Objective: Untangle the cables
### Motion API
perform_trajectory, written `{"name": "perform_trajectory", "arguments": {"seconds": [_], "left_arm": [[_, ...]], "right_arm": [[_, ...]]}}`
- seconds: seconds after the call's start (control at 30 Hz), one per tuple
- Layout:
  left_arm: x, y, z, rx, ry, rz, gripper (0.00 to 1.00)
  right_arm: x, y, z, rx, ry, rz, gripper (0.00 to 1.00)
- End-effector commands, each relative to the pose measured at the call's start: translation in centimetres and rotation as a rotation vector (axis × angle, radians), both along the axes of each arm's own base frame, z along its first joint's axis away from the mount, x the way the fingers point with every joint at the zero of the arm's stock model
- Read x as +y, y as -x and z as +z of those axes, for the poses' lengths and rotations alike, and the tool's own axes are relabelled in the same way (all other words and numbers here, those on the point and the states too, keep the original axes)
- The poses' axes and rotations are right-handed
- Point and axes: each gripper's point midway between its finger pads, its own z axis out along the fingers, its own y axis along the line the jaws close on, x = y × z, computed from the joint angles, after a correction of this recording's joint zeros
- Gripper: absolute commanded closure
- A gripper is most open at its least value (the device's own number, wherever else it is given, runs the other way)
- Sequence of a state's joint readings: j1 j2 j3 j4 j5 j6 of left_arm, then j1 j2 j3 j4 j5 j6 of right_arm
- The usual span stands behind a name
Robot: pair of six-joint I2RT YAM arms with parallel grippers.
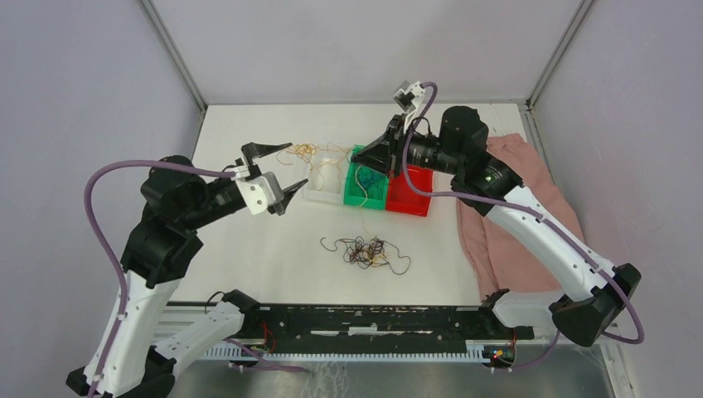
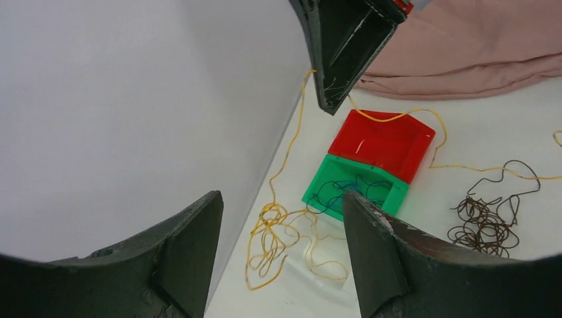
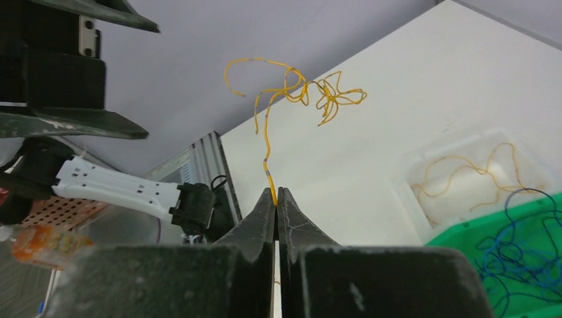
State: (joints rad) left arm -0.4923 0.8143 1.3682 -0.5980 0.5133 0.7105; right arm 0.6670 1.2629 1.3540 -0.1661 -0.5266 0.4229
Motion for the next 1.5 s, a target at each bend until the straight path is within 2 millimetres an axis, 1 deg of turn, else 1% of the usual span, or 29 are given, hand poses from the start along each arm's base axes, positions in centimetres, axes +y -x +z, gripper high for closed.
{"name": "perform_trajectory", "arguments": {"seconds": [0.0, 0.1, 0.2, 0.27, 0.37, 0.43, 0.47, 0.6, 0.73, 0.8, 0.87, 0.9, 0.97, 1.03, 1.07, 1.1, 1.13, 1.2, 1.27, 1.3, 1.33, 1.37, 1.4, 1.47], "left_arm": [[-1.9, 1.0, 1.1, 0.009, 0.030, -0.126, 0.27], [-2.5, 0.4, 0.8, 0.025, 0.013, -0.146, 0.28], [-2.9, 0.6, -0.4, 0.066, -0.032, -0.181, 0.30], [-3.0, 0.9, -2.3, 0.116, -0.103, -0.212, 0.32], [-2.4, 1.8, -5.3, 0.187, -0.221, -0.246, 0.35], [-1.7, 2.4, -6.7, 0.204, -0.280, -0.249, 0.37], [-1.3, 2.5, -7.0, 0.194, -0.300, -0.243, 0.39], [-0.5, 2.7, -7.1, 0.148, -0.328, -0.217, 0.44], [-0.3, 2.6, -7.4, 0.124, -0.345, -0.216, 0.53], [-0.5, 2.2, -7.1, 0.114, -0.332, -0.207, 0.63], [-0.8, 1.4, -6.3, 0.106, -0.278, -0.173, 0.77], [-0.9, 1.1, -6.0, 0.099, -0.250, -0.156, 0.83], [-1.3, 0.6, -5.5, 0.088, -0.193, -0.136, 0.91], [-1.5, 0.5, -5.9, 0.117, -0.142, -0.124, 0.96], [-1.6, 0.5, -6.0, 0.129, -0.115, -0.119, 0.97], [-1.7, 0.4, -6.4, 0.154, -0.086, -0.106, 0.97], [-1.7, 0.3, -6.4, 0.171, -0.052, -0.094, 0.97], [-1.6, 0.5, -6.2, 0.196, 0.017, -0.069, 0.97], [-1.3, 0.4, -6.0, 0.200, 0.065, -0.041, 0.97], [-1.2, 0.2, -5.8, 0.192, 0.083, -0.027, 0.97], [-1.0, 0.2, -5.6, 0.181, 0.100, -0.016, 0.97], [-0.9, 0.2, -5.3, 0.166, 0.117, -0.009, 0.97], [-0.8, 0.2, -4.8, 0.148, 0.132, -0.007, 0.97], [-0.8, 0.7, -3.7, 0.121, 0.161, -0.019, 0.97]], "right_arm": [[2.4, 2.8, 3.1, -0.028, -0.070, 0.192, 0.99], [4.2, 4.0, 2.7, -0.032, -0.024, 0.245, 0.99], [6.0, 5.2, 2.1, -0.040, 0.023, 0.294, 0.99], [6.9, 5.8, 1.9, -0.040, 0.041, 0.312, 0.99], [7.6, 6.3, 1.8, -0.042, 0.058, 0.332, 0.99], [7.8, 6.4, 1.6, -0.040, 0.066, 0.338, 0.99], [7.8, 6.5, 1.6, -0.038, 0.071, 0.339, 0.99], [7.6, 6.8, 1.2, -0.031, 0.087, 0.350, 0.99], [7.9, 7.6, 1.1, -0.019, 0.090, 0.387, 0.99], [8.2, 8.0, 0.8, -0.012, 0.101, 0.400, 0.99], [8.4, 8.4, 0.6, -0.001, 0.107, 0.413, 0.99], [8.6, 8.4, 0.6, 0.006, 0.106, 0.416, 0.99], [8.9, 8.6, 0.8, 0.018, 0.090, 0.424, 0.97], [9.1, 8.8, 1.4, 0.025, 0.065, 0.431, 0.95], [9.2, 8.9, 1.8, 0.026, 0.047, 0.432, 0.92], [9.1, 8.9, 2.3, 0.025, 0.028, 0.433, 0.86], [9.1, 9.0, 2.8, 0.023, 0.006, 0.431, 0.77], [9.0, 9.0, 3.8, 0.018, -0.038, 0.428, 0.70], [8.8, 9.2, 4.9, 0.044, -0.085, 0.439, 0.59], [8.7, 9.2, 5.3, 0.059, -0.103, 0.440, 0.50], [8.5, 9.4, 5.7, 0.065, -0.120, 0.452, 0.39], [8.4, 9.4, 6.0, 0.071, -0.133, 0.460, 0.31], [8.1, 9.3, 6.1, 0.075, -0.143, 0.461, 0.28], [7.3, 8.2, 6.4, 0.075, -0.169, 0.427, 0.26]]}}
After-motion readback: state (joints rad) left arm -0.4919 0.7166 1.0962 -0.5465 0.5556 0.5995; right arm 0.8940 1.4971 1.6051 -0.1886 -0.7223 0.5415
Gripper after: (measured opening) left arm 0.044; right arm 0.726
